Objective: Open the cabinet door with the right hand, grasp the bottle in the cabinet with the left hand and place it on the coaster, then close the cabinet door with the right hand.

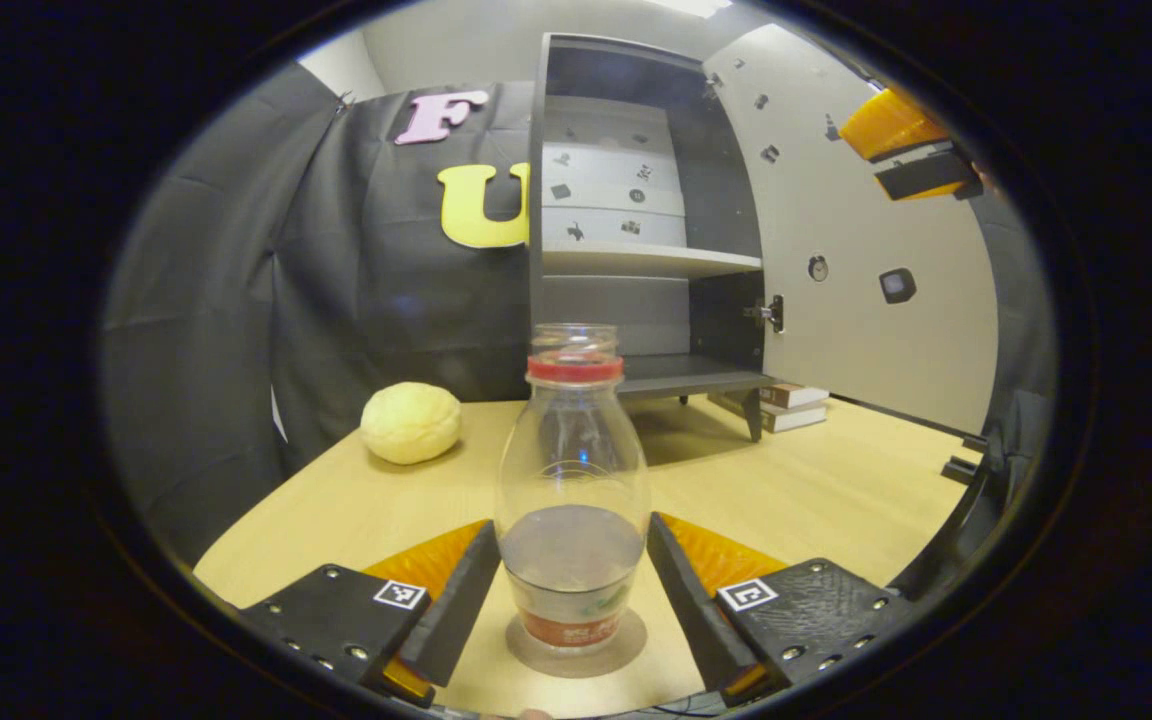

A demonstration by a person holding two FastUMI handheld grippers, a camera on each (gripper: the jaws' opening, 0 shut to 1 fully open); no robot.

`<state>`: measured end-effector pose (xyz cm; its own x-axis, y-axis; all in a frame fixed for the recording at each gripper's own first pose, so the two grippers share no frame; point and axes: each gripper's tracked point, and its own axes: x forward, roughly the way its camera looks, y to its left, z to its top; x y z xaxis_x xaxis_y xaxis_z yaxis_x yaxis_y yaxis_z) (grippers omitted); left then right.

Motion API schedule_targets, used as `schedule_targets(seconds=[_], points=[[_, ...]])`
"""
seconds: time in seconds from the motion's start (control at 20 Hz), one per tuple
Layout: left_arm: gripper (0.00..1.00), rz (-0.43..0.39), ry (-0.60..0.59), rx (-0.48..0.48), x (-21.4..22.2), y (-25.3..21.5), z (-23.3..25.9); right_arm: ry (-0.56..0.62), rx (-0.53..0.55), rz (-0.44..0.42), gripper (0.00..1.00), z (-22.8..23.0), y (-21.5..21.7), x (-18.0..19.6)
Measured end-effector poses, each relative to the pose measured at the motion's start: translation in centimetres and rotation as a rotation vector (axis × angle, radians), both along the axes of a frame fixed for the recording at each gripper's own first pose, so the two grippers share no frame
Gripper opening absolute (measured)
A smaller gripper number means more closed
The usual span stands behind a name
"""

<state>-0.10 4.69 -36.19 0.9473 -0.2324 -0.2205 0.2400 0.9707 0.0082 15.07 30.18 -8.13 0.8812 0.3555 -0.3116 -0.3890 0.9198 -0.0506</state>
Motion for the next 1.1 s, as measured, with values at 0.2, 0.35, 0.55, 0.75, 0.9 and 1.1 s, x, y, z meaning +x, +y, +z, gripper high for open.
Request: schedule_targets(seconds=[0.2, 0.35, 0.55, 0.75, 0.9, 1.1], points=[[0.87, 0.027, 0.028, 0.020, -1.9, 0.8, 0.8, -0.009, 0.029, 0.000, 0.98, 0.4, -0.4, -0.2], [0.87, 0.068, 0.043, 0.026, -4.1, 1.4, 2.4, -0.057, 0.046, 0.038, 0.98, 1.8, -0.5, -0.7], [0.87, 0.192, 0.003, 0.029, -6.3, 2.7, 8.0, -0.124, 0.081, 0.085, 0.98, 4.3, -1.7, -1.7], [0.87, 0.329, -0.046, -0.022, -7.5, 3.2, 14.2, -0.195, 0.109, 0.142, 0.98, 6.5, -2.7, -2.7], [0.90, 0.399, -0.082, -0.060, -8.2, 3.1, 19.0, -0.215, 0.134, 0.177, 0.98, 7.5, -3.9, -3.7], [0.87, 0.420, -0.102, -0.050, -8.6, 1.2, 24.2, -0.209, 0.157, 0.209, 0.98, 8.7, -6.2, -5.2]])
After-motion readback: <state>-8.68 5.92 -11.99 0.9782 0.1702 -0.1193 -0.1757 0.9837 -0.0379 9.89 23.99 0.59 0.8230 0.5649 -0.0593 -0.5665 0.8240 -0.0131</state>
